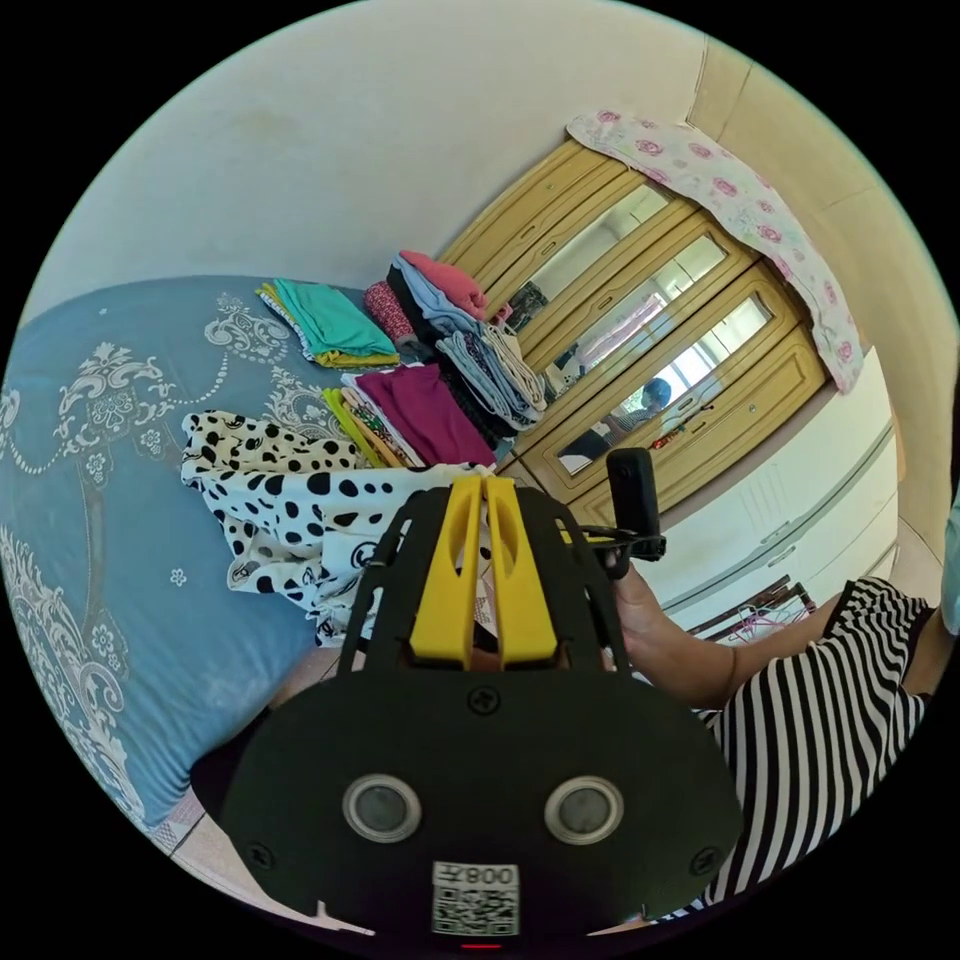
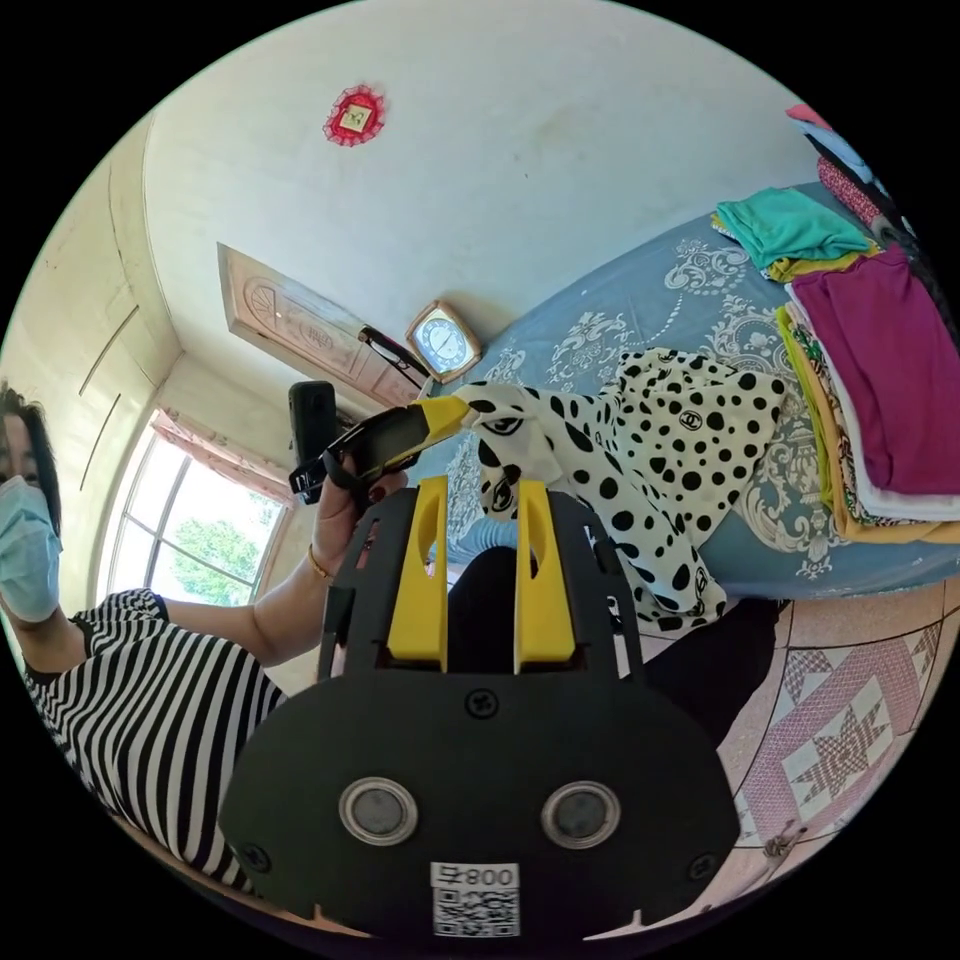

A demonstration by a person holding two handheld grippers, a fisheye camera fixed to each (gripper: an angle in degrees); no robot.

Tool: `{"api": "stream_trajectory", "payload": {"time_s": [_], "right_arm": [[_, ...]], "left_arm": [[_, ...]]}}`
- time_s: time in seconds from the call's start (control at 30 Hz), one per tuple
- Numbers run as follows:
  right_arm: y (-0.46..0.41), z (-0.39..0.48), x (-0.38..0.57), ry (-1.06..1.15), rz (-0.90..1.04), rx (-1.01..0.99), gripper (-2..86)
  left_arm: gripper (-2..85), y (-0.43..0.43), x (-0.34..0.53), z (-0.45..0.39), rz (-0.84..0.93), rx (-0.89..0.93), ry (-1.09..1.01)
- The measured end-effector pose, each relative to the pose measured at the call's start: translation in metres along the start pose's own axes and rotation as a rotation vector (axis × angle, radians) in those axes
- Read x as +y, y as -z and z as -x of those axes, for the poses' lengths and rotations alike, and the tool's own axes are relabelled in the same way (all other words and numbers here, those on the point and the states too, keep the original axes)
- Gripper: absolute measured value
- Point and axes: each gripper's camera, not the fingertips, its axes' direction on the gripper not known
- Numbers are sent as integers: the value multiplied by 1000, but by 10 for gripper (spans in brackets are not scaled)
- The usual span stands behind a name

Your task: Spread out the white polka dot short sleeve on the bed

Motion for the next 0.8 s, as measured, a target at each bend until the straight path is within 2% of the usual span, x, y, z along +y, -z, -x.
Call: {"api": "stream_trajectory", "payload": {"time_s": [0.37, 0.5, 0.8], "right_arm": [[0, 5, -17, -26, -6, 68, 28], [13, 11, -24, -15, 4, 27, 19], [77, 43, -43, 58, -52, -88, 13]], "left_arm": [[11, -3, -34, 5, 43, 4, -18], [17, 19, -41, 18, -26, 21, -16], [56, 65, -30, 100, -66, -9, 258]]}}
